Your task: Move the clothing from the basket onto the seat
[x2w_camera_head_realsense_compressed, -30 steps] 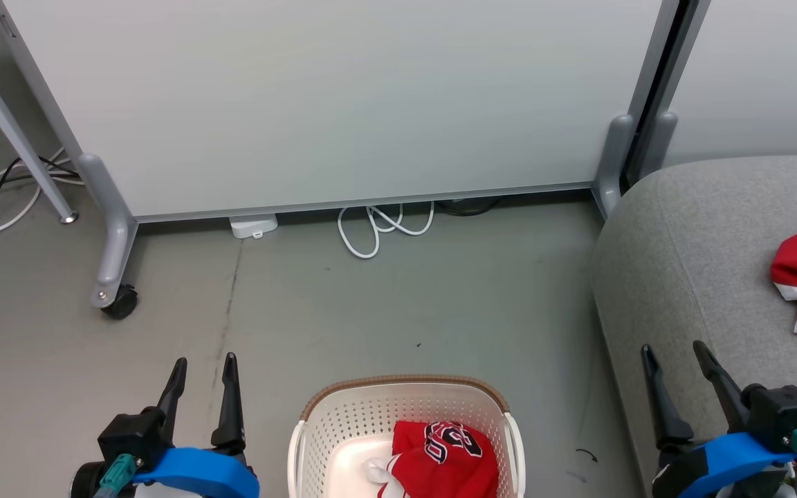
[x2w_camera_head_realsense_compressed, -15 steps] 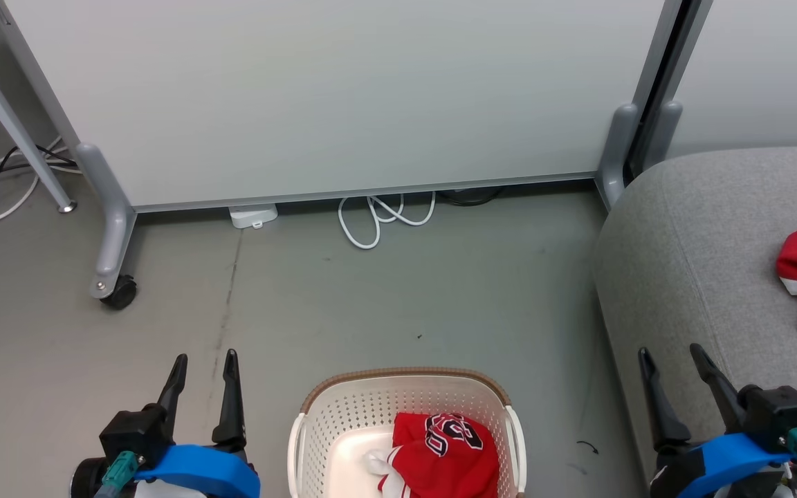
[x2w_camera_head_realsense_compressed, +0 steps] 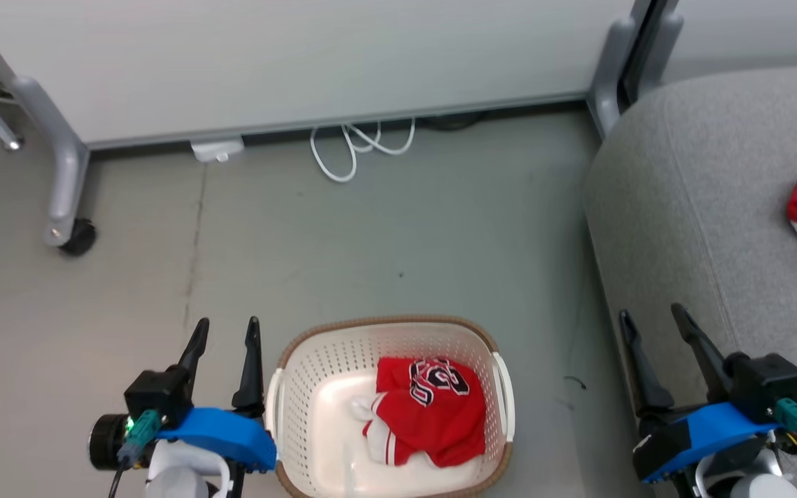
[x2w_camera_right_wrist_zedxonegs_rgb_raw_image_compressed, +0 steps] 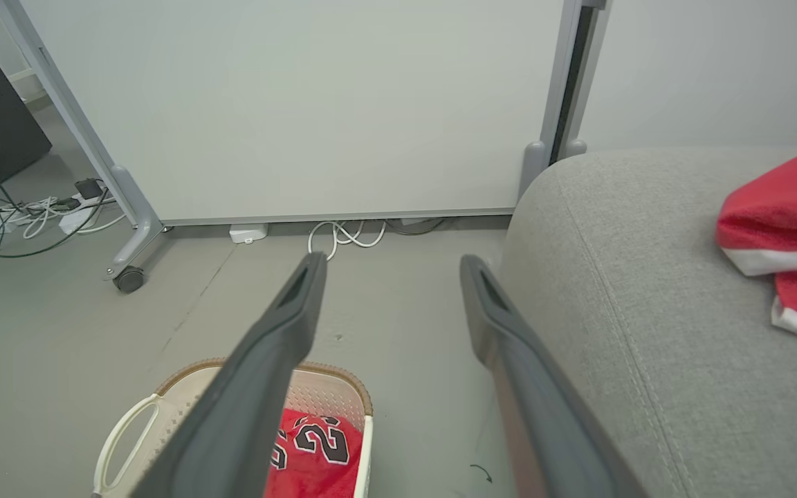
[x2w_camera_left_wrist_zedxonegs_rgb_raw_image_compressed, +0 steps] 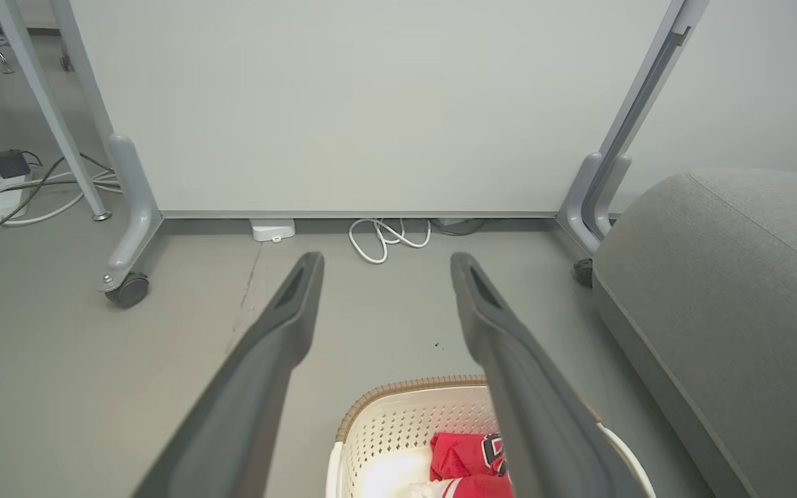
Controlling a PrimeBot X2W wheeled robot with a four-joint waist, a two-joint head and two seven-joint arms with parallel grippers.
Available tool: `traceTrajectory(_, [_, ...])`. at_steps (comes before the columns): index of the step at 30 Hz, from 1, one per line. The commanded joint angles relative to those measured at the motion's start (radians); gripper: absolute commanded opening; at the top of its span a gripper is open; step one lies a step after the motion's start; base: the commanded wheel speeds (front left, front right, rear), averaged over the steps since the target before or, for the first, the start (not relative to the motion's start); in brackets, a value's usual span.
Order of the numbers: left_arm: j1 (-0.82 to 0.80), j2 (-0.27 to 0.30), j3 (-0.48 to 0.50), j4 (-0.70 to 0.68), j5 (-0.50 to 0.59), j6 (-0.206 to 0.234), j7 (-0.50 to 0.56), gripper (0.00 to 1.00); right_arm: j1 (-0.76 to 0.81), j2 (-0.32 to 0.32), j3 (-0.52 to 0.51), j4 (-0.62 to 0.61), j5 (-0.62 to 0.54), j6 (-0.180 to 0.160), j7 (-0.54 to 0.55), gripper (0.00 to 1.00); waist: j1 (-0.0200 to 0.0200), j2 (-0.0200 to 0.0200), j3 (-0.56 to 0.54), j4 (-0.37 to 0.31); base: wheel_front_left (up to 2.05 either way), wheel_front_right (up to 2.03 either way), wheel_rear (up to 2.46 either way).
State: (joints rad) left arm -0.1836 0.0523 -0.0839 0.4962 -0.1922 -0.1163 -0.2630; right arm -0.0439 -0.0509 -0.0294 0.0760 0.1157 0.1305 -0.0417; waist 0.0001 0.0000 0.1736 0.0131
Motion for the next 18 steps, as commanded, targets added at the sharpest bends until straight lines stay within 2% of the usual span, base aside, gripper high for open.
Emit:
traceTrajectory(1, [-0.018, 0.0, -0.004, 0.005, 0.002, -0.005, -0.002, 1.0, -0.015, 0.001, 0.002, -0.003, 0.004, 0.0, -0.005, 1.0, -0.0001, 0.0, 0.057, -0.028, 0.0, 0.0, 0.0])
traceTrajectory(12, [-0.205, 0.007, -0.132, 0.206, -0.002, -0.013, -0.003, 1.0, -0.136, 0.001, 0.062, 0.004, 0.04, 0.0, -0.054, 1.0, -0.0001, 0.0, 0.288, -0.145, 0.0, 0.0, 0.0])
traceTrajectory(18, [-0.308, 0.031, -0.245, 0.338, -0.047, -0.014, -0.002, 1.0, -0.183, 0.001, 0.101, 0.024, 0.057, 0.0, -0.088, 1.0, -0.0001, 0.0, 0.392, -0.212, 0.0, 0.0, 0.0])
